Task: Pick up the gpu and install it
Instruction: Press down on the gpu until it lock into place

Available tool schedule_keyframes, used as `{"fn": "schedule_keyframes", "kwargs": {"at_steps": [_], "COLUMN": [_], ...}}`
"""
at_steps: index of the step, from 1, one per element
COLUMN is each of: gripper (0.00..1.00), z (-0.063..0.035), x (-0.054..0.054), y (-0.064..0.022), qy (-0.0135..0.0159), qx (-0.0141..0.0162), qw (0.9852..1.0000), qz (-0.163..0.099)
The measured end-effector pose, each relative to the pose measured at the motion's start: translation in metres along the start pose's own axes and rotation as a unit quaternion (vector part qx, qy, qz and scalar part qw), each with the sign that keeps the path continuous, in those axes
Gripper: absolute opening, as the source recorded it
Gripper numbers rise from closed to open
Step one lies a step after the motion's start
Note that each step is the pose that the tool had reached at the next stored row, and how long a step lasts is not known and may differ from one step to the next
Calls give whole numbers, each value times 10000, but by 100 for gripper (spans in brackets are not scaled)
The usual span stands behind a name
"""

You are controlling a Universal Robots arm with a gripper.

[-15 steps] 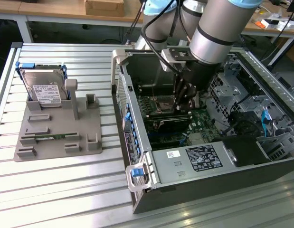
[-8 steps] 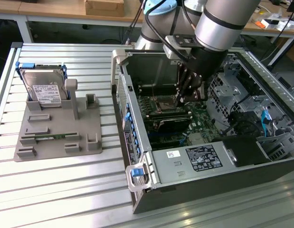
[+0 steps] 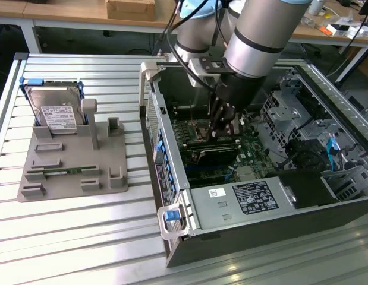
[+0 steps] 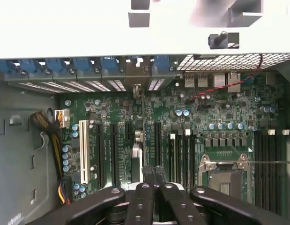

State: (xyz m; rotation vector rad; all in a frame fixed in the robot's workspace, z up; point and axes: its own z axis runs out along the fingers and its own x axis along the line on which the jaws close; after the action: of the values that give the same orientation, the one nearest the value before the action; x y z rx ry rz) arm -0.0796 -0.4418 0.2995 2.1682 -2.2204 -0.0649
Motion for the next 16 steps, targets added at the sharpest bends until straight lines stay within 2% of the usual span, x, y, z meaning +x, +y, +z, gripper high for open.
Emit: {"fn": "schedule_keyframes", "kwargs": {"at_steps": [3, 5, 7, 13, 14, 16], "gripper": [11, 11, 11, 11, 11, 11], "z": [127, 182, 219, 304, 306, 261], "x": [5, 12, 22, 55, 64, 64], "y": [41, 86, 93, 104, 107, 109], "qy": [0, 1, 0, 1, -2, -17], "qx": [0, 0, 0, 0, 0, 20], "qw": [10000, 10000, 10000, 10000, 10000, 10000], "qz": [0, -1, -2, -5, -5, -6]}}
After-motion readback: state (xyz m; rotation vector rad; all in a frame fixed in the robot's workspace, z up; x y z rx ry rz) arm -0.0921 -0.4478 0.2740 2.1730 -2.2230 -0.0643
